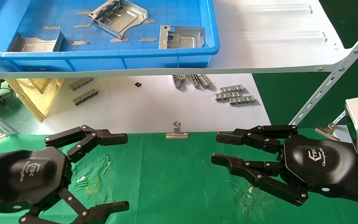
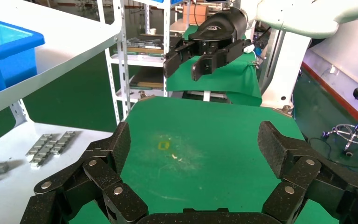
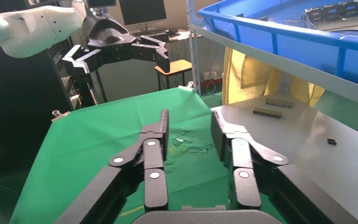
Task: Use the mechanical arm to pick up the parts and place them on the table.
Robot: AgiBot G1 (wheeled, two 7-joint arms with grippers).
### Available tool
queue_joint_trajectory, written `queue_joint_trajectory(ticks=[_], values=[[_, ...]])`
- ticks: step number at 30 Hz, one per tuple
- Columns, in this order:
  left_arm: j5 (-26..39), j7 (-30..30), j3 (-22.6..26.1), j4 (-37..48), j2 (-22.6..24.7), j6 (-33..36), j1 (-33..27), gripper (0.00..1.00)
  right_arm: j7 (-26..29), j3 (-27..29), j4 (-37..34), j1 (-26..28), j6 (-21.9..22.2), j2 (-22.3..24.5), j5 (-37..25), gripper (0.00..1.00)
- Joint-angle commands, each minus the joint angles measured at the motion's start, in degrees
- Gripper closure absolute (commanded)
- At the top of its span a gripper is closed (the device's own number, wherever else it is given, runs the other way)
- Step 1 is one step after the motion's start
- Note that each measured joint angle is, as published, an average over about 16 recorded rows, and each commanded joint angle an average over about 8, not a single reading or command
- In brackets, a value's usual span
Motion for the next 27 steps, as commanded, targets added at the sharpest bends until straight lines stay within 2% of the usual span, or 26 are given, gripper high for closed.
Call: queue_joint_trajectory(ticks=[1,16,19,22,27], values=[[0.00,0.00,0.00,0.00,0.00,0.00,0.00,0.00,0.00,0.00,0.00,0.00,0.00,0.00,0.00,1.00],[0.51,-0.10,-0.01,0.05,0.37,-0.59,-1.30,0.00,0.00,0.00,0.00,0.00,0.00,0.00,0.00,1.00],[2.63,-0.68,0.36,0.57,1.34,-2.01,-5.26,0.00,0.00,0.00,0.00,0.00,0.00,0.00,0.00,1.00],[6.27,-1.85,1.39,2.84,3.38,-3.88,-12.10,0.00,0.00,0.00,0.00,0.00,0.00,0.00,0.00,1.00],[14.22,-2.71,4.55,14.02,9.45,-6.89,-25.80,0.00,0.00,0.00,0.00,0.00,0.00,0.00,0.00,1.00]])
